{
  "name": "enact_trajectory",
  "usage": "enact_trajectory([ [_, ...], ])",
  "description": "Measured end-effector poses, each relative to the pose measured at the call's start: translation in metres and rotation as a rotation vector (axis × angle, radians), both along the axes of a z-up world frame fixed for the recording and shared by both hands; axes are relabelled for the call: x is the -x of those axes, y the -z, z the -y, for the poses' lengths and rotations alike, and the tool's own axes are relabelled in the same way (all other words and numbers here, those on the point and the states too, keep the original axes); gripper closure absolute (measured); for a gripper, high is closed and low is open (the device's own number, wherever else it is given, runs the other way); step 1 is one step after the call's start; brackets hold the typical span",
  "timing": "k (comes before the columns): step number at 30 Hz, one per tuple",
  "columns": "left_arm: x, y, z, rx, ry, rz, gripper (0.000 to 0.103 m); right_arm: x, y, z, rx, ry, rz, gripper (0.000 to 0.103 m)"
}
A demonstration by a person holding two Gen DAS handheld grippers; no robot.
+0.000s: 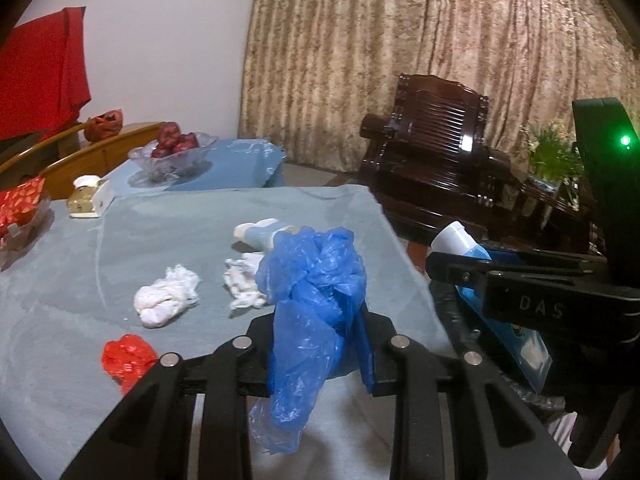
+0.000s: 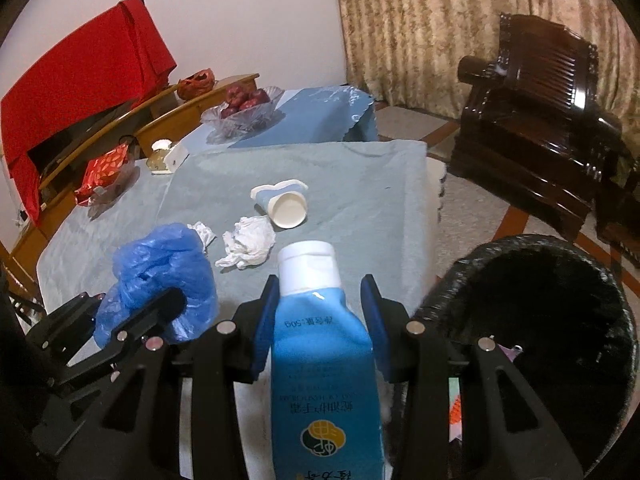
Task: Collect trash
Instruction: 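Carry the blue bag and blue tube over the bin with both tools, then open both tools over the bin to drop the bag and tube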
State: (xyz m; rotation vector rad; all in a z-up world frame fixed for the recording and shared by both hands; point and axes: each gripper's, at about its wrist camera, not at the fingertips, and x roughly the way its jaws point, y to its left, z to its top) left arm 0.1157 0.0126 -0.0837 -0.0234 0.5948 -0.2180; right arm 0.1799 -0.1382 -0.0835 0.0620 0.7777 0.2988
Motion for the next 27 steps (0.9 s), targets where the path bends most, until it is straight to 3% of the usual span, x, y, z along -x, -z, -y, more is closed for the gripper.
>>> enact_trajectory([
  [17, -0.010, -0.019, 0.096, 0.020, 0.170, 0.037, 0.073, 0.034, -0.023, 0.113, 0.000, 0.196, 0.068, 0.063],
  [27, -0.032, -0.014, 0.172, 0.037, 0.290, 0.030, 0.073, 0.031, -0.009, 0.186, 0.013, 0.325, 0.067, 0.063],
])
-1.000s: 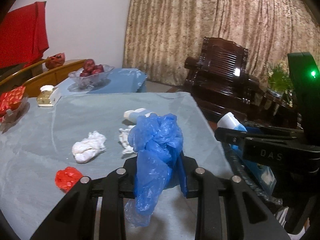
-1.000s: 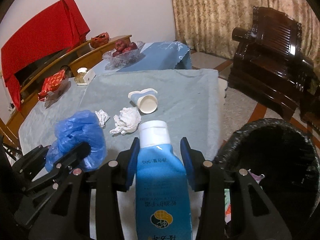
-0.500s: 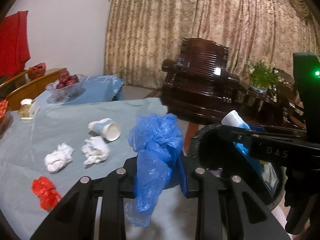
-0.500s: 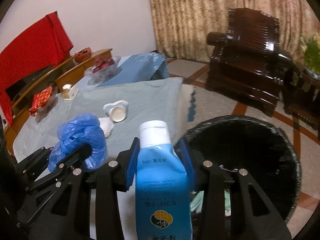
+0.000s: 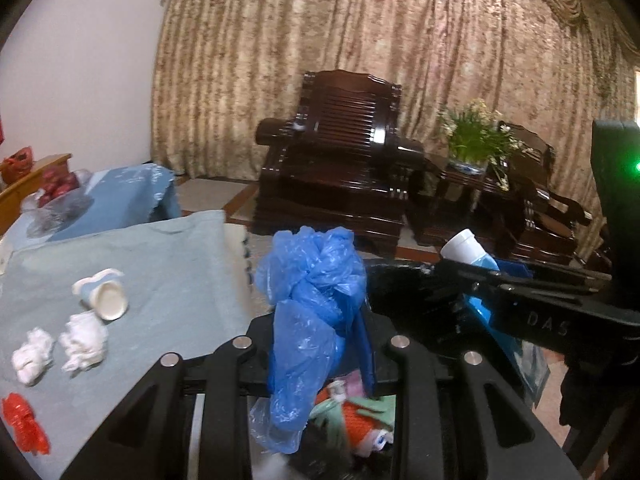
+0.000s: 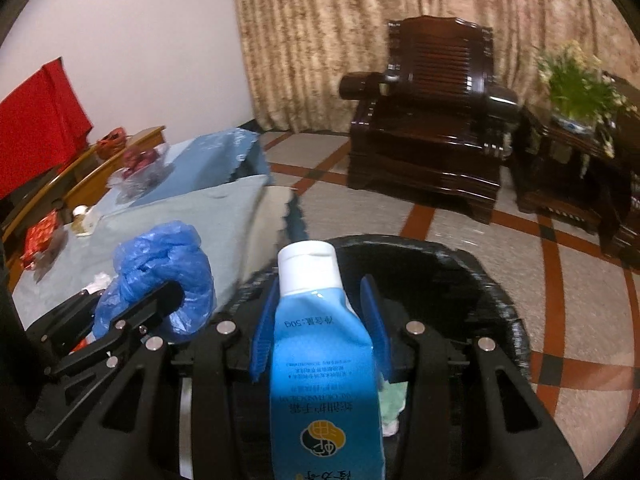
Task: Collect trash
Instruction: 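Open both tools over the bin to drop the bag and tube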
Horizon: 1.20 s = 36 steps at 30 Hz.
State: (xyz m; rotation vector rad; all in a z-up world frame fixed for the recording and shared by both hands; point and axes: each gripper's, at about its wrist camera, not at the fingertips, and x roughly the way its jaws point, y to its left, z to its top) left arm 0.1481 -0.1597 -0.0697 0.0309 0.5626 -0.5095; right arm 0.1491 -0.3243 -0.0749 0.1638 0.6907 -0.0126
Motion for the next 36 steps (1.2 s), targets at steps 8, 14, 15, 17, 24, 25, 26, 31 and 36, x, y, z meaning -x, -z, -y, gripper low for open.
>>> enact_trajectory([
  [8, -0.016, 0.016, 0.042, -0.009, 0.048, -0.023, 0.073, -0.008, 0.026, 0.042, -0.006, 0.062, -0.036, 0.063],
  [14, -0.024, 0.025, 0.061, -0.013, 0.080, -0.055, 0.069, -0.010, 0.043, 0.060, -0.003, 0.105, -0.068, 0.058],
  [15, -0.025, 0.026, 0.062, -0.005, 0.080, -0.062, 0.062, -0.008, 0.044, 0.061, 0.003, 0.114, -0.070, 0.054],
  [17, -0.026, 0.028, 0.060, 0.021, 0.087, -0.083, 0.048, -0.004, 0.047, 0.067, 0.011, 0.136, -0.068, 0.042],
  [24, -0.025, 0.025, 0.049, 0.043, 0.085, -0.084, 0.028, 0.010, 0.046, 0.074, 0.003, 0.189, -0.034, 0.013],
  [25, -0.025, 0.024, 0.046, 0.044, 0.082, -0.083, 0.027, 0.012, 0.045, 0.072, 0.002, 0.192, -0.030, 0.012],
  [26, -0.025, 0.022, 0.042, 0.044, 0.077, -0.079, 0.027, 0.013, 0.044, 0.070, 0.003, 0.192, -0.028, 0.012],
  [31, -0.019, 0.009, 0.007, 0.051, 0.014, -0.037, 0.020, 0.019, 0.036, 0.052, 0.009, 0.168, -0.011, 0.009],
  [36, -0.012, 0.002, -0.040, 0.040, -0.078, -0.021, 0.020, 0.019, 0.025, 0.017, -0.012, 0.109, 0.013, 0.009],
])
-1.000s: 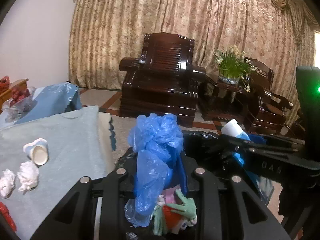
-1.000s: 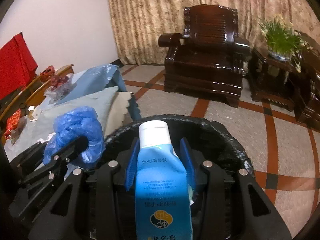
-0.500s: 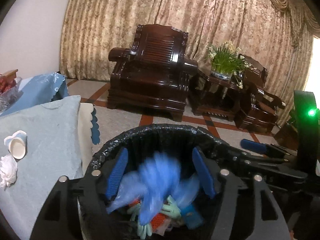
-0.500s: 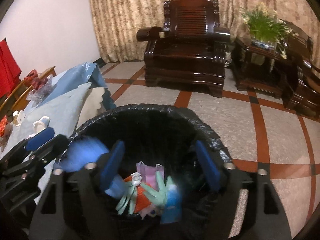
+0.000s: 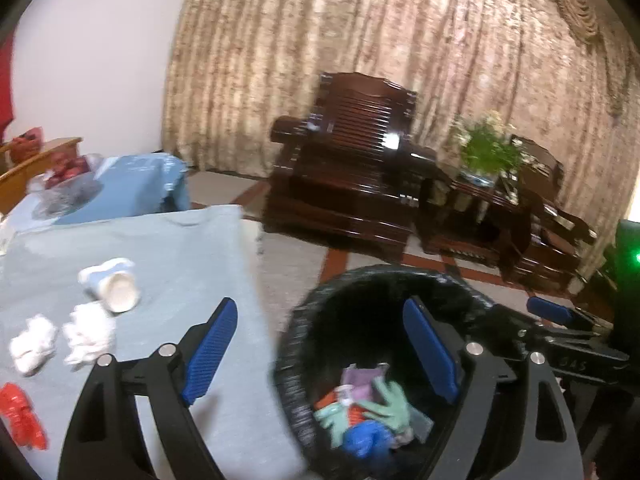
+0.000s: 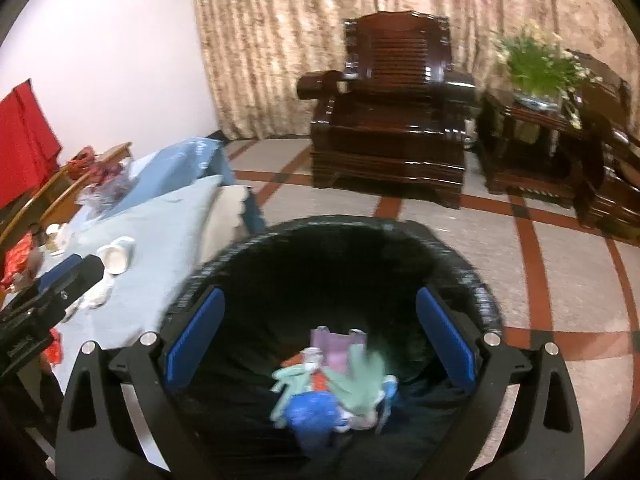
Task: Collect trash
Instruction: 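Open both tools over the bin to drop the bag and tube, then move both tools back to the table and grasp the red bag with the left tool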
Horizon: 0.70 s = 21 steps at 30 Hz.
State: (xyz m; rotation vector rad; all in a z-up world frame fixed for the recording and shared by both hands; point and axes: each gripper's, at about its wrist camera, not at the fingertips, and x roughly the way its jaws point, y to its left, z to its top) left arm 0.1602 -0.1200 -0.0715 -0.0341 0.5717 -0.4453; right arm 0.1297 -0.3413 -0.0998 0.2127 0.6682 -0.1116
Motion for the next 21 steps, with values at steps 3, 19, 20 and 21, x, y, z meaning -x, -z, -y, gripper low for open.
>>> enact_trajectory([
  [3, 0.009, -0.001, -0.027, -0.023, -0.051, 0.020, 0.020, -0.003, -0.007, -0.028, -0.002, -0.049, 0.021, 0.009],
  [19, 0.050, 0.019, -0.204, -0.132, -0.436, 0.022, 0.020, -0.037, -0.005, -0.198, 0.002, -0.373, 0.086, 0.009],
  [20, 0.052, 0.023, -0.215, -0.134, -0.458, 0.013, 0.020, -0.040, -0.001, -0.210, 0.000, -0.390, 0.080, 0.009],
  [21, 0.052, 0.026, -0.223, -0.135, -0.477, 0.004, 0.020, -0.040, 0.001, -0.218, 0.001, -0.401, 0.075, 0.009],
])
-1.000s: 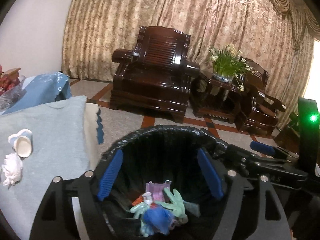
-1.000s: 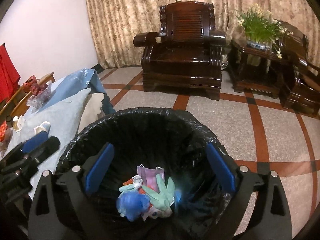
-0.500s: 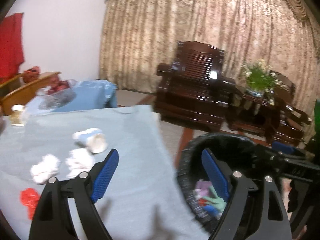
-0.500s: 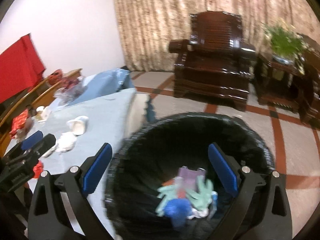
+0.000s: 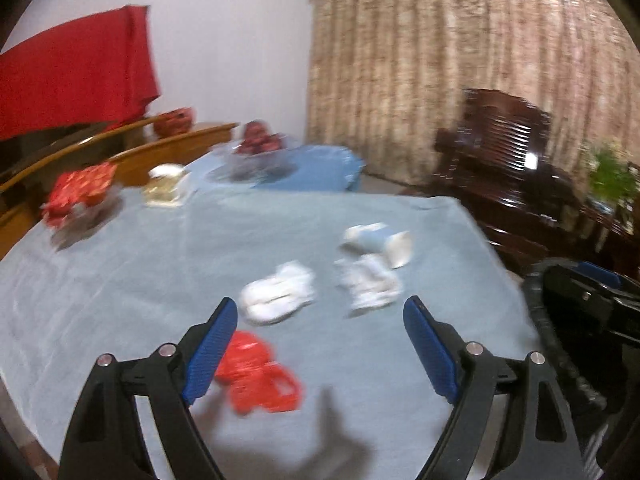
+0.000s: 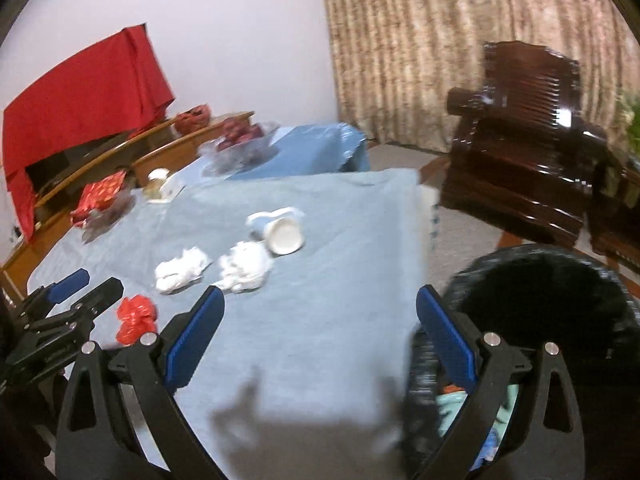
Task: Collect trash
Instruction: 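Move both tools back to the table and grasp the red bag with the left tool, then grasp a white tissue with the right tool while the left tool holds the red bag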
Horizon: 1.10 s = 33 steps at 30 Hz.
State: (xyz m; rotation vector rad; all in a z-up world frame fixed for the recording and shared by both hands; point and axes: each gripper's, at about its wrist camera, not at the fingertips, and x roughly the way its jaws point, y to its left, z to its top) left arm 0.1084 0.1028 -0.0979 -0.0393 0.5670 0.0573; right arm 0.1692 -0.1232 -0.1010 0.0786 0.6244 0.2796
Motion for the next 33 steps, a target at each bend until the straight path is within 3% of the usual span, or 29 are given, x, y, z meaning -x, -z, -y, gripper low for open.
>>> enact_trajectory([
  [9, -0.014, 0.041, -0.051, 0.055, -0.130, -0.106, 0.020, -0.012, 0.026, -0.053, 0.032, -0.066, -0.033, 0.009],
  [23, -0.045, 0.075, -0.055, 0.093, -0.138, -0.228, 0.022, -0.031, 0.055, -0.066, 0.057, -0.070, -0.092, 0.009],
  [26, -0.053, 0.081, -0.053, 0.095, -0.125, -0.268, 0.031, -0.034, 0.057, -0.068, 0.061, -0.072, -0.096, 0.009],
  [29, -0.059, 0.088, -0.053, 0.102, -0.124, -0.309, 0.048, -0.039, 0.057, -0.069, 0.063, -0.072, -0.097, 0.009],
  [31, -0.059, 0.087, -0.053, 0.115, -0.126, -0.302, 0.060, -0.041, 0.057, -0.070, 0.062, -0.072, -0.097, 0.009],
  [33, -0.059, 0.087, -0.052, 0.114, -0.125, -0.298, 0.063, -0.043, 0.057, -0.071, 0.063, -0.072, -0.097, 0.009],
])
